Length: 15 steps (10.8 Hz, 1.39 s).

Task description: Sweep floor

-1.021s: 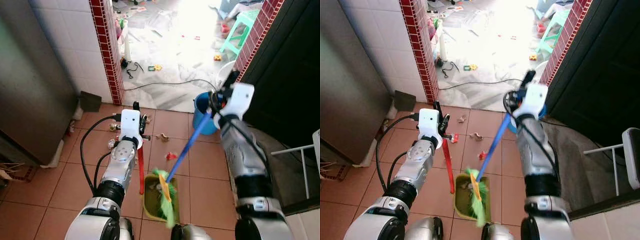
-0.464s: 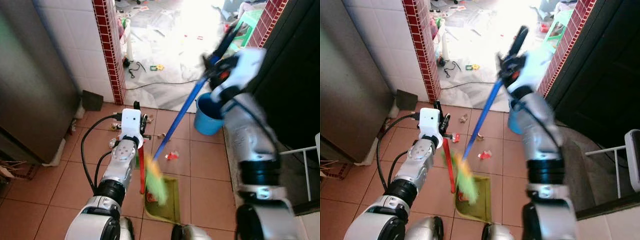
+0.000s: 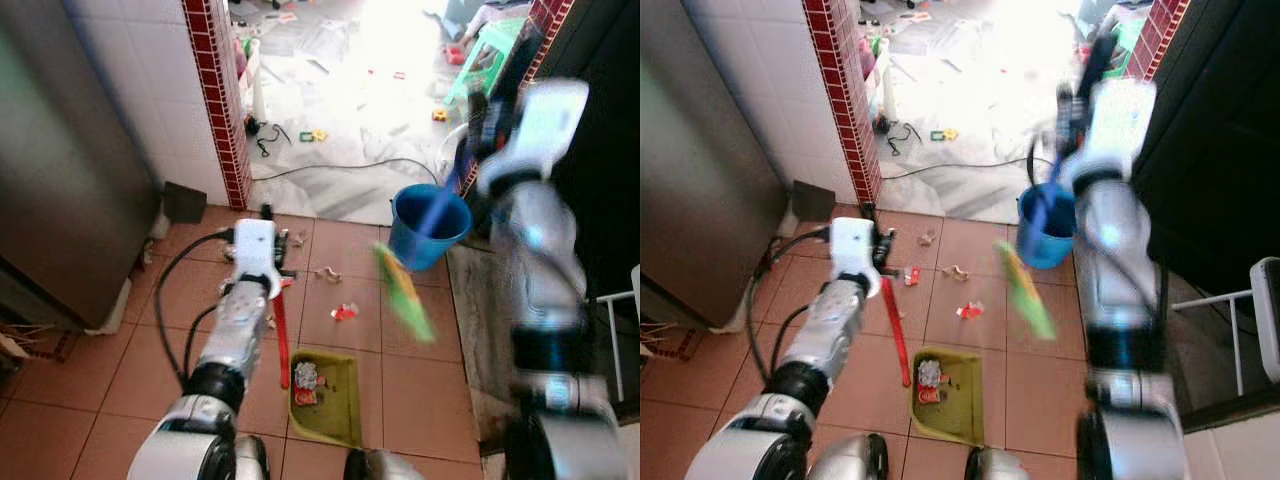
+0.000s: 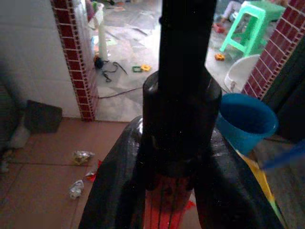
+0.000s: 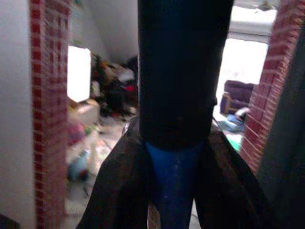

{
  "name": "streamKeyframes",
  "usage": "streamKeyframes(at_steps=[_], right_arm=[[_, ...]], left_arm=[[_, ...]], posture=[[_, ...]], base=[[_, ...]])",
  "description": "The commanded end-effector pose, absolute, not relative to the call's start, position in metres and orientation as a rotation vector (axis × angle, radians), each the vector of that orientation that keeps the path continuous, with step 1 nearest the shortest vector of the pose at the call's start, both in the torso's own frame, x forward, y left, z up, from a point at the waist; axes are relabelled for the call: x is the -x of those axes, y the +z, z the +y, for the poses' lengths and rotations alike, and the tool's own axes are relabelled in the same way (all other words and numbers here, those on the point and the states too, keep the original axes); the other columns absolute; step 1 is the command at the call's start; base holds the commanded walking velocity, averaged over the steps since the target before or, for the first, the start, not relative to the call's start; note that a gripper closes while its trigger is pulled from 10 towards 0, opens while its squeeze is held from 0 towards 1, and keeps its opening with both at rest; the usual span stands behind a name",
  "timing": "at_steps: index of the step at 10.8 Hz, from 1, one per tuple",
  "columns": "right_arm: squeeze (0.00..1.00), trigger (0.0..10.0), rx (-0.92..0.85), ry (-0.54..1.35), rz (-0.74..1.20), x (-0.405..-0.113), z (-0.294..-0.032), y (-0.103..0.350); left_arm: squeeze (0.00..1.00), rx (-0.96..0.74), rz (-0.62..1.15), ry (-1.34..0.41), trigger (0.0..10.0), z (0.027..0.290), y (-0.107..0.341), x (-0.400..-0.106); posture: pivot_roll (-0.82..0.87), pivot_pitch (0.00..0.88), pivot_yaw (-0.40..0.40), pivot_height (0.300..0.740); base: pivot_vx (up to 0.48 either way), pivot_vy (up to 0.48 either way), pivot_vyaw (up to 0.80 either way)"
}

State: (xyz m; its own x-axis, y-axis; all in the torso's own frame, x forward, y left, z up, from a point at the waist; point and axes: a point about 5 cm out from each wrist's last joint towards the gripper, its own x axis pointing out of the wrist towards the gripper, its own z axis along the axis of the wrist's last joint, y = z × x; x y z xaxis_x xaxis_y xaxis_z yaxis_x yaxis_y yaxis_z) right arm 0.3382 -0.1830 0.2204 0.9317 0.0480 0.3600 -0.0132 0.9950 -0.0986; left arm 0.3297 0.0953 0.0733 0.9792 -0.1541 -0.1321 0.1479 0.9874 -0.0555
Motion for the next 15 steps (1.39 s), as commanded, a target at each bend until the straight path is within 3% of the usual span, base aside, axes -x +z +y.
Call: streamKeyframes(at_steps=[1,4,6,9,11,14,15], right_arm=[[0.00,10.0,0.096,0.026,-0.359,-0.337,-0.180,0.213],[0.00,10.0,0.188,-0.064,-0.191,-0.337,-0.182,0.157],[0.00,10.0,0.137,-0.089,-0.135,-0.339,-0.187,0.142],[0.00,10.0,0.150,0.105,-0.088,-0.337,-0.154,0.129],[0.00,10.0,0.126,0.206,-0.092,-0.324,-0.140,0.115],[0.00,10.0,0.039,-0.084,-0.109,-0.317,-0.164,0.112],[0.00,10.0,0.047,-0.083,-0.104,-0.315,-0.165,0.110]], left_arm=[[0.00,0.079,0.158,-0.152,10.0,0.097,0.069,-0.326],[0.00,-0.021,-0.033,-0.152,10.0,0.119,0.098,-0.325],[0.00,-0.040,-0.060,-0.172,10.0,0.127,0.105,-0.318],[0.00,-0.027,-0.043,-0.170,10.0,0.139,0.101,-0.308],[0.00,0.045,-0.049,-0.171,10.0,0.136,0.105,-0.300],[0.00,0.090,-0.044,-0.152,10.0,0.142,0.106,-0.285],[0.00,0.103,-0.036,-0.167,10.0,0.140,0.106,-0.284]], posture=[[-0.04,0.035,0.003,0.740],[0.00,0.014,0.007,0.740],[0.01,0.000,0.002,0.740],[-0.04,0.000,0.083,0.740],[-0.04,0.000,0.043,0.740],[-0.01,0.000,-0.007,0.740],[-0.02,0.000,-0.002,0.740]], base=[[0.000,0.000,0.00],[0.000,0.000,0.00],[0.000,0.000,0.00],[0.000,0.000,0.00],[0.000,0.000,0.00],[0.000,0.000,-0.44],[0.000,0.000,-0.80]])
